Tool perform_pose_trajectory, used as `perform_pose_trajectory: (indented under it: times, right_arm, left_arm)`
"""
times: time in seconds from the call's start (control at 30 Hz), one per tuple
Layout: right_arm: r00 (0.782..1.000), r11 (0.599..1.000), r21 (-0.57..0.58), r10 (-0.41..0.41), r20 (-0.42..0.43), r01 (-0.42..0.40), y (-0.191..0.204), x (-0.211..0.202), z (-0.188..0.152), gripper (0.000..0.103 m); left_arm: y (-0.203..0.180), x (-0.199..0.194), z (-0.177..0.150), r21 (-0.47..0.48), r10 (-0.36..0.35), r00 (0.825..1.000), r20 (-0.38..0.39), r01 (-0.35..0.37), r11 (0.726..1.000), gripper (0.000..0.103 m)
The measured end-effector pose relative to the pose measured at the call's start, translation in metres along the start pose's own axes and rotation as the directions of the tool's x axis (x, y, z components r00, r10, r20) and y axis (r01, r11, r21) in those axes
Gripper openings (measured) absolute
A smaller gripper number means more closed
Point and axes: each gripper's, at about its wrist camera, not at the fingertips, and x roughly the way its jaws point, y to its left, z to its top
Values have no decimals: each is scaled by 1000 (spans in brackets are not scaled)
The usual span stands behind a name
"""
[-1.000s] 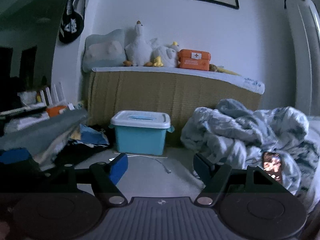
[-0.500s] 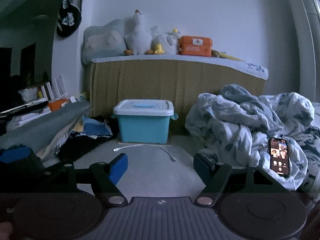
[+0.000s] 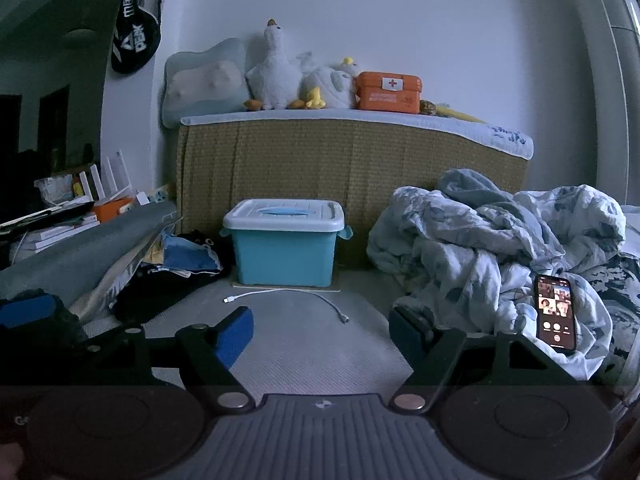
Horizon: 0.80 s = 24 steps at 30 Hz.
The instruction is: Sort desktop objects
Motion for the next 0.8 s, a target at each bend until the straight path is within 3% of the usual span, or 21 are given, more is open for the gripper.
perform_pose_trajectory:
  times: [0.8]
  right_arm:
    - [1000,1000,12,-12,-12,12,-4,1,0,79]
  left_arm:
    - [1,1,0,-7,1,1000,-2,-1,1000,102]
